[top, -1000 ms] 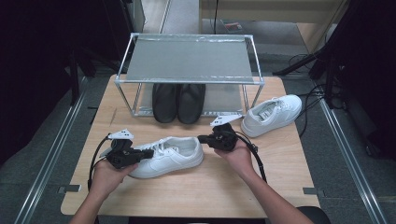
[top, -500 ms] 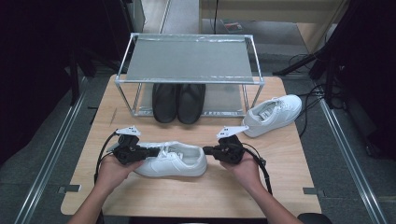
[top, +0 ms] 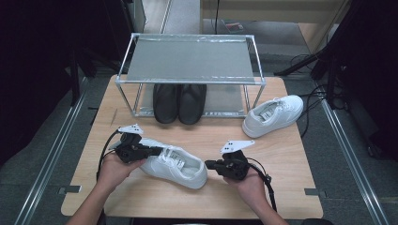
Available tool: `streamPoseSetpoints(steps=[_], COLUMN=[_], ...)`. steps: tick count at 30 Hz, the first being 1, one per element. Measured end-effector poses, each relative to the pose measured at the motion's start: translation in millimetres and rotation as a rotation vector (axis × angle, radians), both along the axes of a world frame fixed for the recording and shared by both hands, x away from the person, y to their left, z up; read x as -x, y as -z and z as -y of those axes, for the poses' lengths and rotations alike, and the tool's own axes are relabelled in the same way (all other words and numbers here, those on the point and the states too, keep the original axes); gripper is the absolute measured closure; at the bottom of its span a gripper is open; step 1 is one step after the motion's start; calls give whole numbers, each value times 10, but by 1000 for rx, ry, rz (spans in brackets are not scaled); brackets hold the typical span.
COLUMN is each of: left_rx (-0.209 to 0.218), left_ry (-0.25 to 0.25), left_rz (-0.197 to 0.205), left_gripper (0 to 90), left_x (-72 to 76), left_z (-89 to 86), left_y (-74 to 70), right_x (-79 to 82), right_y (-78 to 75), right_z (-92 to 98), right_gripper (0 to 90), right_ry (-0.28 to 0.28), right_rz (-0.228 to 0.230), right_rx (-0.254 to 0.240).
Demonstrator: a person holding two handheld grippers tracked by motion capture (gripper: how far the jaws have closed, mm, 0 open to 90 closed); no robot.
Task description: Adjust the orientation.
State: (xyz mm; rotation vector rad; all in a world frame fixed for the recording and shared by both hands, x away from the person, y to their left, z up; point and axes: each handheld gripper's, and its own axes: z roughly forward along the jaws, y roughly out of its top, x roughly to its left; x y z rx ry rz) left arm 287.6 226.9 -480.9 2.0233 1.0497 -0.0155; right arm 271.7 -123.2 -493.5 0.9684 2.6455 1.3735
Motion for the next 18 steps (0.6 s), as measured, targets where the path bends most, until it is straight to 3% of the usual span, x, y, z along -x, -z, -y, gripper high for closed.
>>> streamPoseSetpoints(steps=[5,12,18], left_rx=[22,-51,-66], left_ry=[-67,-111,-145], left_rz=[24,19,-20], left_gripper=[900,900,897], left_x=[104,282,477], left_z=[-152,-235,-277], left_y=[-86,-43,67], right_x=[-159,-328,-380], right_y=[-17,-6,46], right_z=[43,-89,-322], right_gripper=[900,900,900], right_ry=[18,-9,-66], right_rz=[18,16,21], right_rx=[-20,-43,-24])
